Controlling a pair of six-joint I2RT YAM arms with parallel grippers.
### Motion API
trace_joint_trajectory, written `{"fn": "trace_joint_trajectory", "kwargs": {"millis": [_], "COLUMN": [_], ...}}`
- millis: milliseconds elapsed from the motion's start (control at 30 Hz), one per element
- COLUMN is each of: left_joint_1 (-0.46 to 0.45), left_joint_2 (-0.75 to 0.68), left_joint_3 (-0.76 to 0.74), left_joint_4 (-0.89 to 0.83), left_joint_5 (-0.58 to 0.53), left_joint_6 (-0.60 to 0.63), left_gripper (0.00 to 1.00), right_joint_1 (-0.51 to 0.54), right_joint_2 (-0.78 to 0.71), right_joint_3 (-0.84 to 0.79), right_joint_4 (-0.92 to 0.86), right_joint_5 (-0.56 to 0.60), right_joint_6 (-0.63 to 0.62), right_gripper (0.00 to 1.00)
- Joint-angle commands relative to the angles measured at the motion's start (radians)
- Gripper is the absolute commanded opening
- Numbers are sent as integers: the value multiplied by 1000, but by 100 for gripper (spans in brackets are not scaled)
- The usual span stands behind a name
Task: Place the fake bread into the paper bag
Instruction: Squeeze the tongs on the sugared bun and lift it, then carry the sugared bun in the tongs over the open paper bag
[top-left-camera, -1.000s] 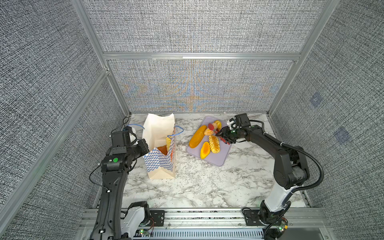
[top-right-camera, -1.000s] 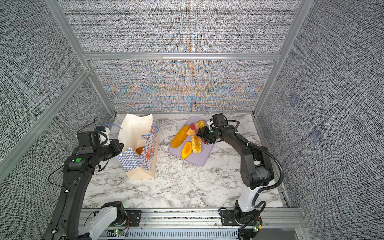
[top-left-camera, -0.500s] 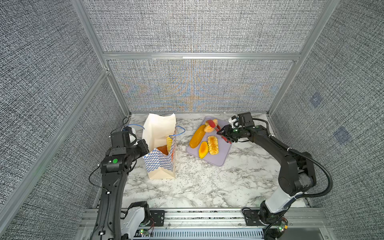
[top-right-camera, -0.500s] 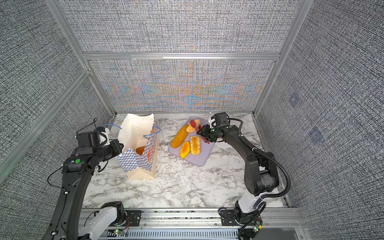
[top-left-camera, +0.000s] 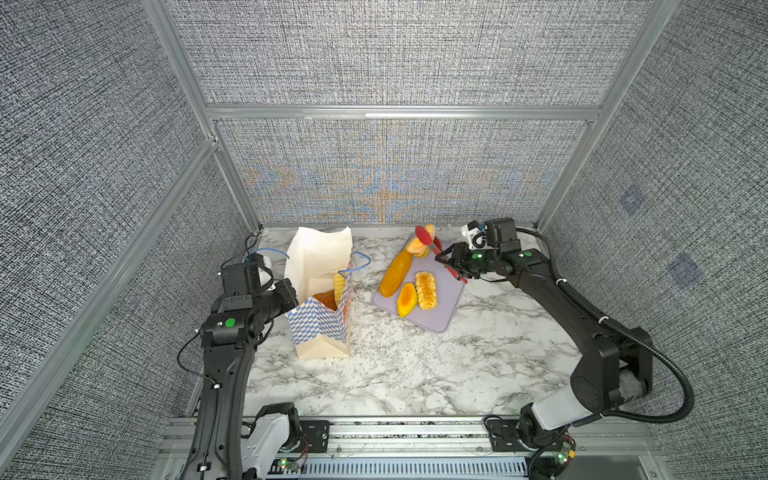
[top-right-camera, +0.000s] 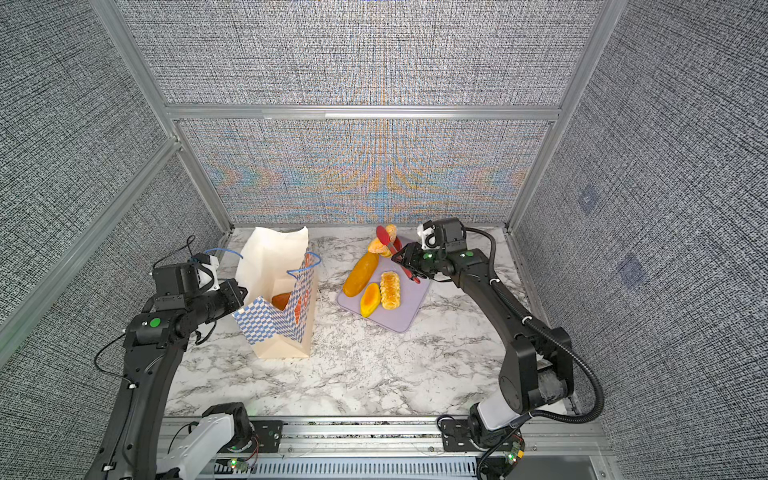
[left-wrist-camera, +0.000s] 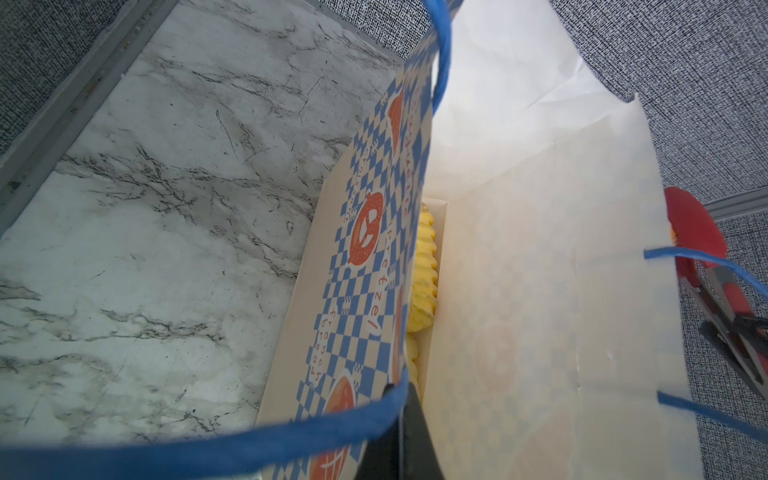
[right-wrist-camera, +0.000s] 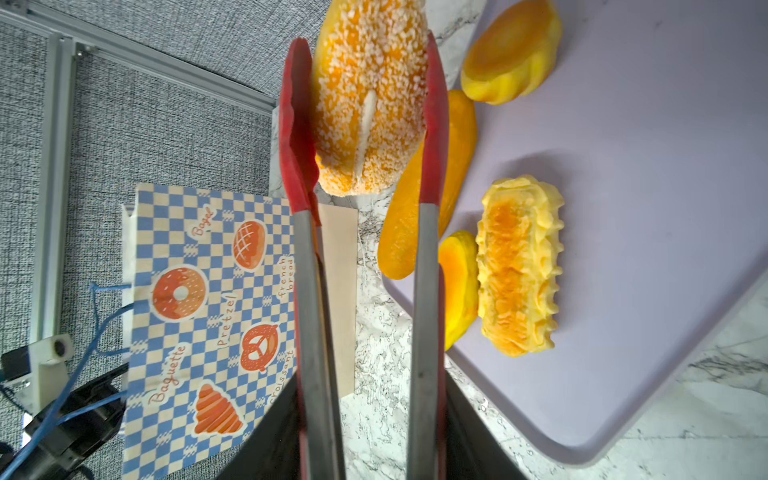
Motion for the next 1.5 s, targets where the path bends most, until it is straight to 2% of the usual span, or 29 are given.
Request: {"fn": "trace_joint_trajectory", "kwargs": {"millis": [0,733,1467], "left_joint_1": [1,1,1], "left_joint_2": [-3,-4,-9], "left_joint_3": [1,1,-8], "left_joint_4": [18,18,17], "left_joint_5": [6,6,3], "left_joint_6": [0,2,2], "left_gripper": [4,4,4], "right_joint_1": [19,197,353], "right_joint_2": [-20,-50,73], "right_joint_3": [35,192,411], "right_joint_4": [-13,-18,-132], "right_joint_5": [-10,-15,-11], "right_joint_6": [-31,-165,-268], "right_gripper": [48,48,48]}}
